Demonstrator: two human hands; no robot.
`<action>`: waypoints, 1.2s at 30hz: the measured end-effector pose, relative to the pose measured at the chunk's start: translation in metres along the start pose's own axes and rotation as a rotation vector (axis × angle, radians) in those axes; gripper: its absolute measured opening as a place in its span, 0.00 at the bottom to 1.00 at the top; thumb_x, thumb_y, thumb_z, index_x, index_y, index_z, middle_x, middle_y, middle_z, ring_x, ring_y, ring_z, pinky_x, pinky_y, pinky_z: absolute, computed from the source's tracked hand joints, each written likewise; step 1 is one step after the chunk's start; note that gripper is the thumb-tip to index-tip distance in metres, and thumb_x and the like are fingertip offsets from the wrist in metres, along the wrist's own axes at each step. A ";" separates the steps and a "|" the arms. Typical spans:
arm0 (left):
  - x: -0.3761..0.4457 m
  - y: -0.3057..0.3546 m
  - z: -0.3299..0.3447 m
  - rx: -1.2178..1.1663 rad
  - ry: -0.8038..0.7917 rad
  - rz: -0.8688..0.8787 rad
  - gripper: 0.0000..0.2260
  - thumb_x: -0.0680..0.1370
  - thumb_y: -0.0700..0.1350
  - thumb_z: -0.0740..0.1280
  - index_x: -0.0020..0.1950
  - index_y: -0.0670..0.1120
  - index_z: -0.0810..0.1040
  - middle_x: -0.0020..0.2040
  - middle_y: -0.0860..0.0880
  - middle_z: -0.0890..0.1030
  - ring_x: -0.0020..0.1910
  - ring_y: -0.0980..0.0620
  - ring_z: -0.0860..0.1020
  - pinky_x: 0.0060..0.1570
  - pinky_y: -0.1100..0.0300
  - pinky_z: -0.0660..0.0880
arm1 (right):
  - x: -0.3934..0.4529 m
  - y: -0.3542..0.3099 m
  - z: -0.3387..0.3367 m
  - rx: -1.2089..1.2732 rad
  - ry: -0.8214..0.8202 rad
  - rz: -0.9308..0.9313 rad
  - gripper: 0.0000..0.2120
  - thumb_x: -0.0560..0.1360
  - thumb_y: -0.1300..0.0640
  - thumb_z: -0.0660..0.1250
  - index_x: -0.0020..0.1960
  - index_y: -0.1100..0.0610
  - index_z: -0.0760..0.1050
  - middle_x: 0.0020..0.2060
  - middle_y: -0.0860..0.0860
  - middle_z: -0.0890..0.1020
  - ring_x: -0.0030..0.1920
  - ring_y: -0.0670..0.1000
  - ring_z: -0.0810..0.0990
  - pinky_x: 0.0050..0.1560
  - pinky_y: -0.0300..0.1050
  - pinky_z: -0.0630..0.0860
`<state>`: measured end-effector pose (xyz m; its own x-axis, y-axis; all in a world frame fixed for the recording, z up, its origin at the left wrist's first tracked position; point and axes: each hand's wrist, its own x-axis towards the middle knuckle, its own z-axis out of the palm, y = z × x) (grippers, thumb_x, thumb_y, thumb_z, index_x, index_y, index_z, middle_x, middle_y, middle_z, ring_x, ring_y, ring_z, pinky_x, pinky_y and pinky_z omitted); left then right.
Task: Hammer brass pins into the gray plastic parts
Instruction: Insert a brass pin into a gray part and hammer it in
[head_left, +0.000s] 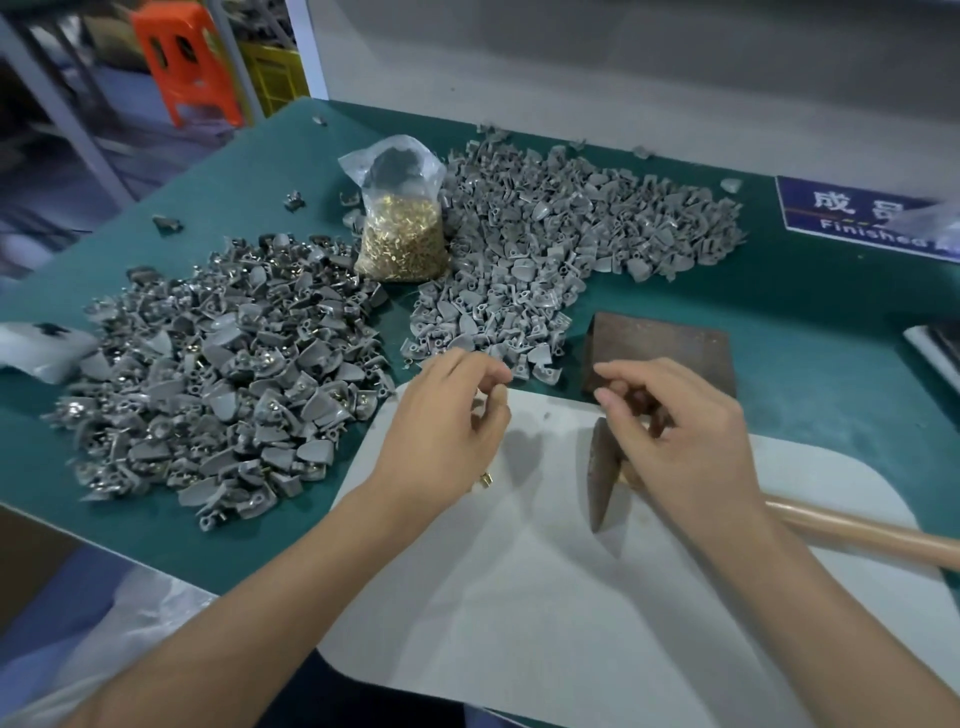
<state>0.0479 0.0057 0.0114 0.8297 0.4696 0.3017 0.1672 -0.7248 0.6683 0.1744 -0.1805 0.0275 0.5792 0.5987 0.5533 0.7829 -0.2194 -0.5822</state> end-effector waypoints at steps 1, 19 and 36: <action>0.004 0.003 -0.001 0.002 -0.008 0.016 0.07 0.81 0.44 0.66 0.58 0.52 0.79 0.50 0.59 0.75 0.53 0.60 0.72 0.51 0.63 0.75 | 0.000 -0.001 0.000 -0.001 0.007 -0.002 0.07 0.77 0.62 0.73 0.55 0.57 0.85 0.45 0.47 0.83 0.46 0.48 0.81 0.48 0.41 0.76; 0.084 0.031 -0.007 0.432 -0.360 0.315 0.02 0.79 0.49 0.70 0.49 0.55 0.78 0.49 0.57 0.76 0.54 0.54 0.73 0.51 0.57 0.71 | 0.017 0.036 -0.037 -0.080 0.236 0.076 0.08 0.82 0.63 0.66 0.57 0.56 0.82 0.48 0.46 0.82 0.48 0.45 0.80 0.48 0.33 0.72; 0.089 0.059 0.052 -0.187 -0.118 0.140 0.04 0.79 0.48 0.72 0.51 0.55 0.86 0.39 0.63 0.80 0.45 0.63 0.74 0.43 0.72 0.68 | 0.021 0.040 -0.038 -0.009 0.252 0.276 0.04 0.82 0.58 0.68 0.52 0.50 0.81 0.46 0.40 0.83 0.48 0.42 0.81 0.47 0.31 0.72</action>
<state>0.1593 -0.0210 0.0424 0.8963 0.3013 0.3255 -0.0456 -0.6673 0.7434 0.2259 -0.2058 0.0382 0.8055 0.3084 0.5061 0.5909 -0.3533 -0.7253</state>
